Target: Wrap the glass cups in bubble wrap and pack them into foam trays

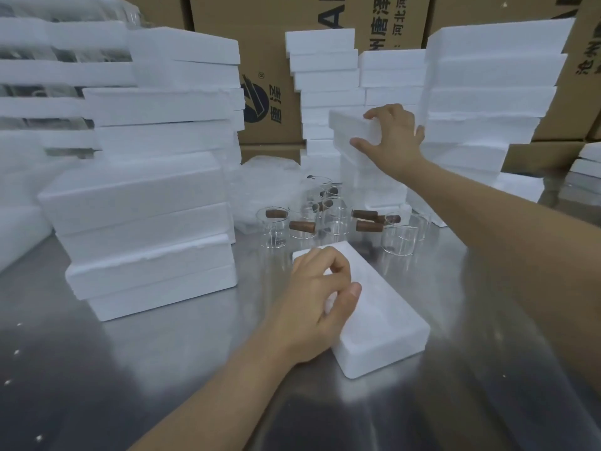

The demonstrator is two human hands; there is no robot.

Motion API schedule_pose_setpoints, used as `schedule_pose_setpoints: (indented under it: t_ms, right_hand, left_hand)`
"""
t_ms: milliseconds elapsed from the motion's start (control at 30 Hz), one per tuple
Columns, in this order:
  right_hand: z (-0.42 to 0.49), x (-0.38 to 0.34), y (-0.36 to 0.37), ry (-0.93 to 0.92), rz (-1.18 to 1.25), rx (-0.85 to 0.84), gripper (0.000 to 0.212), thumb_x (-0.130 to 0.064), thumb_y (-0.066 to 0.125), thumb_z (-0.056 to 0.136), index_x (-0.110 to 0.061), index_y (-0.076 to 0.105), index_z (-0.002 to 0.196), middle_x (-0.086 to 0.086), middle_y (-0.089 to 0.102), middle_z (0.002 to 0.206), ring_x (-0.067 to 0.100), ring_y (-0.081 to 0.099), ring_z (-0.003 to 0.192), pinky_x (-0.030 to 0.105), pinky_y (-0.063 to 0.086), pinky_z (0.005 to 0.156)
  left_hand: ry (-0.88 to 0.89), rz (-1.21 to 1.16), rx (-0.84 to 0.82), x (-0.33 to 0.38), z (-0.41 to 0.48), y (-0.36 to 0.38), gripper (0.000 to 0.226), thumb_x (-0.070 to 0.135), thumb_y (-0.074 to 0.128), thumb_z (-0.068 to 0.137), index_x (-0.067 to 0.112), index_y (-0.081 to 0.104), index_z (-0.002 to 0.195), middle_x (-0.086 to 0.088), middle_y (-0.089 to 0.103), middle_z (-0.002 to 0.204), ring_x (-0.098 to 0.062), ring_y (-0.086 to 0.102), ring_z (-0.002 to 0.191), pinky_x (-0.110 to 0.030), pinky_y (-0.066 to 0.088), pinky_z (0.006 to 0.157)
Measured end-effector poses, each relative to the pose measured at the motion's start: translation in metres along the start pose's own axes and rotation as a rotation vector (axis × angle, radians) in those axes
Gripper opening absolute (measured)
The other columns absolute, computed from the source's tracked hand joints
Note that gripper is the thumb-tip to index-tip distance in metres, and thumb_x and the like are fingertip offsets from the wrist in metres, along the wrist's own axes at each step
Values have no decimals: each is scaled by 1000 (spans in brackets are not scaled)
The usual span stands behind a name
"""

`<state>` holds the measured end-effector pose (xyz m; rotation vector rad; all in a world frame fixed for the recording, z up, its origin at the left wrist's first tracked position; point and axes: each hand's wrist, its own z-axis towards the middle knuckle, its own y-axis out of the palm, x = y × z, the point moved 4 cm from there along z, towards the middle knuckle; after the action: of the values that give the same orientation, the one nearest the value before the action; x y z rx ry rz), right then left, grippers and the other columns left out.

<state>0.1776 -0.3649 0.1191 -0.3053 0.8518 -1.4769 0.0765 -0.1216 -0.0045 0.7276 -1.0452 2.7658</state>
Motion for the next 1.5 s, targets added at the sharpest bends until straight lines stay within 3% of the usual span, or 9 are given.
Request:
schedule_pose_setpoints:
  t_ms: [333,433,600,833,1033,1133,1233,1333,1500]
  right_hand:
    - [-32,-36,-59,-140,468,448,26,-23,56,95,-5,61,113,7,59,112,13,54,105,20,41,91]
    - [-65,-34,-81,17,783,489,17,-23,58,93,-13,61,106,-4,61,102,2,58,92,19,48,82]
    - [-132,1,-82,453,1204,240,17,-26,53,96,-19,63,84,-7,64,80,10,61,75,22,54,72]
    - [-190,47,-74,582,582,-238,28,-33,43,97,-15,64,92,4,67,82,16,65,54,26,49,58]
    - [-193,50,-71,426,318,-496,34,-47,49,93,-20,68,83,5,69,82,15,63,49,23,46,50]
    - [-197,51,-68,428,287,-666,50,-57,46,92,-16,70,75,3,70,70,14,63,49,22,47,47]
    - [-195,64,-63,460,352,-407,54,-50,45,94,-11,68,64,4,65,57,18,59,52,24,44,51]
    - [-195,72,-54,285,302,-31,14,-21,56,92,-14,67,86,3,61,82,20,56,77,30,47,71]
    - [-176,71,-24,1,63,-132,44,-26,61,92,-16,51,134,8,42,135,22,42,124,36,42,95]
  left_hand:
    - [-84,4,89,-5,2,-2,36,39,27,92,26,44,63,3,53,85,-17,49,89,-30,33,91]
    - [-129,-24,113,-7,2,-3,40,39,27,90,17,46,63,1,53,79,-17,48,86,-24,33,85]
    - [-235,-46,188,-14,3,-8,32,31,31,87,21,43,59,-2,55,77,-15,50,81,-21,34,81]
    - [-489,-290,356,-26,-1,-17,29,25,42,85,1,58,78,3,49,50,1,48,55,-8,35,58]
    - [-401,-100,167,-22,-1,-15,46,7,49,97,14,58,52,13,54,95,-2,50,99,-14,35,80]
    - [-335,-47,221,-16,-3,-20,39,18,42,102,22,60,68,11,53,100,-3,50,98,-17,37,77]
    - [-365,54,289,-14,-7,-32,32,19,41,102,17,63,78,7,50,104,-2,46,100,-5,30,82]
    - [-419,199,196,-5,-7,-37,24,24,47,97,14,67,88,4,50,108,-11,45,108,-15,27,91]
    - [-164,446,-51,60,-4,-24,60,59,20,89,22,66,91,8,60,92,-17,56,86,-33,39,78]
